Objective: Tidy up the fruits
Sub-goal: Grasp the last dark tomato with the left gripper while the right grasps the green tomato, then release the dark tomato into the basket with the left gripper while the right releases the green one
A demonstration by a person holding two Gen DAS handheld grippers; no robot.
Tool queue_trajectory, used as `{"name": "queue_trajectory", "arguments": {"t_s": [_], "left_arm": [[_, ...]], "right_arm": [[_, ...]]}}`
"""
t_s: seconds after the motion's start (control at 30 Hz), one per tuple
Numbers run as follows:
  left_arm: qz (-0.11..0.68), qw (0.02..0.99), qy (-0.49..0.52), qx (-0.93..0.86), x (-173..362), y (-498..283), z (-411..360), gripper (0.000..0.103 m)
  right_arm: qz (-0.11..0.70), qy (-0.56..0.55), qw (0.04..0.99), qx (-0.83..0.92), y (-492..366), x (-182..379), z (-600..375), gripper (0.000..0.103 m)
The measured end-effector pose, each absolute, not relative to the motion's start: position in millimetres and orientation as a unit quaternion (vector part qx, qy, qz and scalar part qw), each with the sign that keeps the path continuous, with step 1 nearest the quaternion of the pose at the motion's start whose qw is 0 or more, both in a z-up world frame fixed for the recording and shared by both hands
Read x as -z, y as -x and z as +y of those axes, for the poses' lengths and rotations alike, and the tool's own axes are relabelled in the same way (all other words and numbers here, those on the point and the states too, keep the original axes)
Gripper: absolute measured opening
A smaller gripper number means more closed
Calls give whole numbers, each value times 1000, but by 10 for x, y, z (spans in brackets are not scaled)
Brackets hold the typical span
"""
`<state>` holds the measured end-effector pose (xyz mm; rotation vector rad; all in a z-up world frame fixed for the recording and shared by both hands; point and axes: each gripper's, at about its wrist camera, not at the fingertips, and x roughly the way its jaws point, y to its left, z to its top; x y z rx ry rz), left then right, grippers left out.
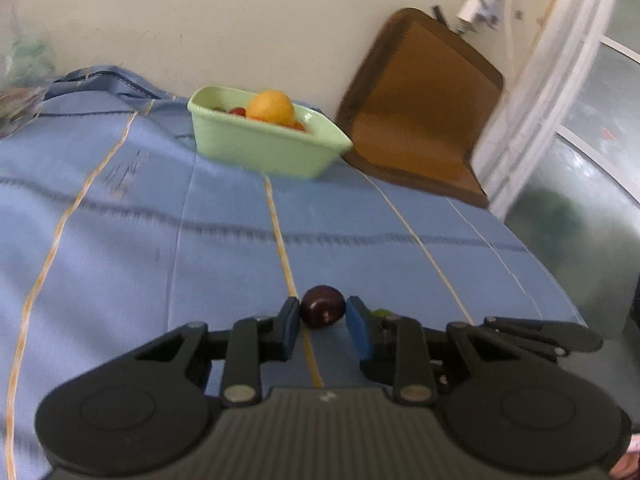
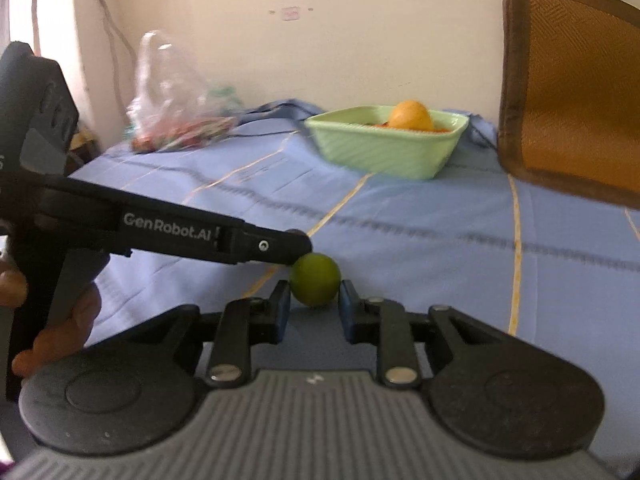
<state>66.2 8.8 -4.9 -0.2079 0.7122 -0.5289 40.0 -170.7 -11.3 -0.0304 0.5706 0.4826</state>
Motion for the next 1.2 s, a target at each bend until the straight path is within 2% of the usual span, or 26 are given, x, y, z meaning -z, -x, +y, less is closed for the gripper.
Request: {"name": "queue_trajectory", "arguments": {"t_s": [0.23,0.6,0.8,0.97,1.2], "left_arm": [[320,910,77,252,103,-103,130,26],[310,911,100,252,-17,-212,170,26],[275,925,84,248,-366,-763,148,26],[254,934,78,239,-584,-1473,56,27],[273,937,74,203,-417,-2481,-31,27]], "right_arm": [[264,34,932,-246,132,190,-1617,29],[246,24,938,-242,134,129,-1620,29],[204,23,949,-239,-252,-104,-1608,29],[173,-11,959,-224,-940,-314,-1639,29],[175,-22,966,-191,-1911,-275,-1627,29]]}}
